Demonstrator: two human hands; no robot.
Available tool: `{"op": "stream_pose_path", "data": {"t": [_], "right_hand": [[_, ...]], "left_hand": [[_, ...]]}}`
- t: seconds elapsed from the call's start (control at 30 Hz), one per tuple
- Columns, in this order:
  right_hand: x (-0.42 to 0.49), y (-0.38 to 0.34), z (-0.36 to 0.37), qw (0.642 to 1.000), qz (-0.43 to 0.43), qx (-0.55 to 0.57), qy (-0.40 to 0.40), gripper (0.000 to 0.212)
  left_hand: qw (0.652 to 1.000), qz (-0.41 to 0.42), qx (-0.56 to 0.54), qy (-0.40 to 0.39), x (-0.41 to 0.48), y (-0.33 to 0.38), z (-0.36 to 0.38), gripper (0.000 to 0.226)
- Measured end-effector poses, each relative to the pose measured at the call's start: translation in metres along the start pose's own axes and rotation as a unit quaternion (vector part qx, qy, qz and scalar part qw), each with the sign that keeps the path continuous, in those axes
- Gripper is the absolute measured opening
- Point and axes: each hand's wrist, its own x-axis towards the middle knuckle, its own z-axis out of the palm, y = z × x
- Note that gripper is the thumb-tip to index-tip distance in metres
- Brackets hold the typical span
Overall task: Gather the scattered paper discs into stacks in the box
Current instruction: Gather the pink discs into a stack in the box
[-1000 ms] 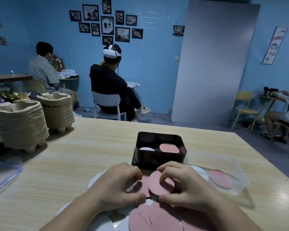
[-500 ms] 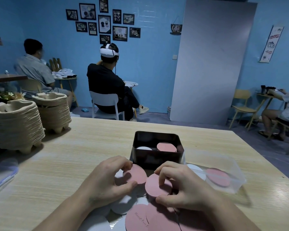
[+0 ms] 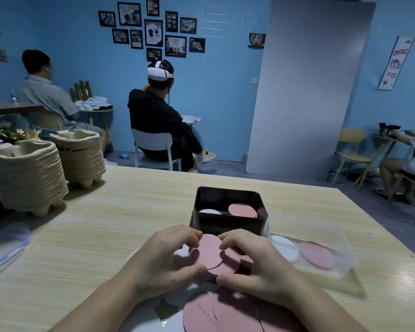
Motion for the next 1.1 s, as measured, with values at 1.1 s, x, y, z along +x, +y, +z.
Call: {"op": "stream_pose_path", "data": {"t": [1.1], "right_hand": [[0.0005,0.0013,0.0079,0.999,-0.027,0.016,0.024,0.035]], "left_hand": [[0.998,0.057,-0.016,0.016,0.0018,-0.0018,0.0094,0.032]]}}
